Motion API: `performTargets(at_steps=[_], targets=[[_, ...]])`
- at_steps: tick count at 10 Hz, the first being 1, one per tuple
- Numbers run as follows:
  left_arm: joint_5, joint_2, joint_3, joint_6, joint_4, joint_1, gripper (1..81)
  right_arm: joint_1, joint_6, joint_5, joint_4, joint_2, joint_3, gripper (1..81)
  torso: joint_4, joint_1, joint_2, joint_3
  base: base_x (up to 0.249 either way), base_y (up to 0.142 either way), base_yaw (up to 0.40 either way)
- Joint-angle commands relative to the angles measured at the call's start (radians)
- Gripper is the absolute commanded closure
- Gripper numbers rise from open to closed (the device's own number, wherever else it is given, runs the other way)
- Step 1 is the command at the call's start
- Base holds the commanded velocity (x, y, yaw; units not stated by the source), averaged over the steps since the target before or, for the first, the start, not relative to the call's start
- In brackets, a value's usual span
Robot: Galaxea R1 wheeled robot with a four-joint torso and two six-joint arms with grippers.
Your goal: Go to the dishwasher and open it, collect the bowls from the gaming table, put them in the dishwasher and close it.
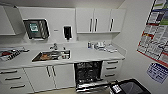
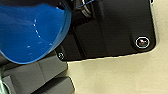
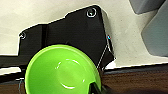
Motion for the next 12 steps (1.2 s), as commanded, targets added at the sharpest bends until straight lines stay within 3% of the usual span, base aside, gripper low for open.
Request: performTargets(at_steps=[1, 12], targets=[[0.017, -0.019, 0.018, -0.003, 0.011, -0.052, 81.1, 0.031, 0.003, -0.035, -0.008, -0.027, -0.002, 81.1, 0.000, 0.000, 0.000, 0.000, 0.102, 0.000, 0.000], [0.015, -0.020, 0.018, -0.003, 0.012, -0.053, 81.1, 0.038, 0.006, -0.035, -0.008, -0.022, -0.002, 81.1, 0.000, 0.000, 0.000, 0.000, 0.102, 0.000, 0.000]])
